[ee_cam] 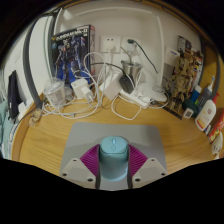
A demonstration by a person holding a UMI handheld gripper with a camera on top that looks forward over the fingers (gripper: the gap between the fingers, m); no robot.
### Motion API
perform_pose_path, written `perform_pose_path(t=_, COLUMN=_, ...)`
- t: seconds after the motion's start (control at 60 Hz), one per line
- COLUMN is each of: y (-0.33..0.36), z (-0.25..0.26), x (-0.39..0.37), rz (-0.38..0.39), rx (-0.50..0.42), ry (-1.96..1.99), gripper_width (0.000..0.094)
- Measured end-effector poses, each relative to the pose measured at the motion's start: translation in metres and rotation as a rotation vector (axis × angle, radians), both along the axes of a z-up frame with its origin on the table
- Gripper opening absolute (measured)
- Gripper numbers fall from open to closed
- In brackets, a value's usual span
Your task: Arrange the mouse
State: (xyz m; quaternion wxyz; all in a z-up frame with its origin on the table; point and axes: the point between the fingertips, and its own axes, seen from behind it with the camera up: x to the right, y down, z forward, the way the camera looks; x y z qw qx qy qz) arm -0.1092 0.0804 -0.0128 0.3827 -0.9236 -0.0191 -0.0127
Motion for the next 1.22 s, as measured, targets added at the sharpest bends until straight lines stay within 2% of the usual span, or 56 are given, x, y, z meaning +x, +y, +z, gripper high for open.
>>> perform_pose_path(t=0.083, y=0.000, z=-0.001, x=0.001, rz=-0.008, rx=0.006, ry=0.012, gripper_width=0.0449)
perform_pose_path(t=0.2, y=-0.002, z=-0.002, x=0.000, rz=-0.035, rx=-0.017, ry=0.046, gripper_width=0.0510)
perform_pose_path(t=0.217, y=-0.003, z=-0.002, x=0.001, rz=-0.039, rx=-0.024, ry=0.049, gripper_width=0.0540)
perform_pose_path(t=0.25, y=-0.005, z=-0.002, x=0.004, rz=-0.052, rx=-0.028, ry=0.045, gripper_width=0.0671)
perform_pose_path(t=0.267, y=-0.005, z=0.000, x=0.006, rz=-0.058, rx=-0.029, ry=0.040, gripper_width=0.0692)
perform_pose_path(t=0.283, y=-0.006, z=0.003, x=0.008, rz=-0.062, rx=-0.025, ry=0.034, gripper_width=0.0774)
perform_pose_path(t=0.3, y=-0.006, z=0.006, x=0.009, rz=-0.064, rx=-0.021, ry=0.027, gripper_width=0.0803)
perform_pose_path(t=0.5, y=-0.022, z=0.076, x=0.004, rz=-0.074, rx=0.061, ry=0.032, gripper_width=0.0797)
perform_pose_path(t=0.633, y=-0.041, z=0.136, x=-0.001, rz=-0.083, rx=0.137, ry=0.043, gripper_width=0.0855)
perform_pose_path(t=0.767, y=-0.063, z=0.182, x=0.001, rz=-0.092, rx=0.196, ry=0.047, gripper_width=0.0848)
perform_pose_path(t=0.95, y=-0.093, z=0.217, x=0.011, rz=-0.069, rx=0.243, ry=0.057, gripper_width=0.0849)
perform_pose_path(t=1.217, y=-0.148, z=0.234, x=0.034, rz=-0.052, rx=0.265, ry=0.072, gripper_width=0.0833)
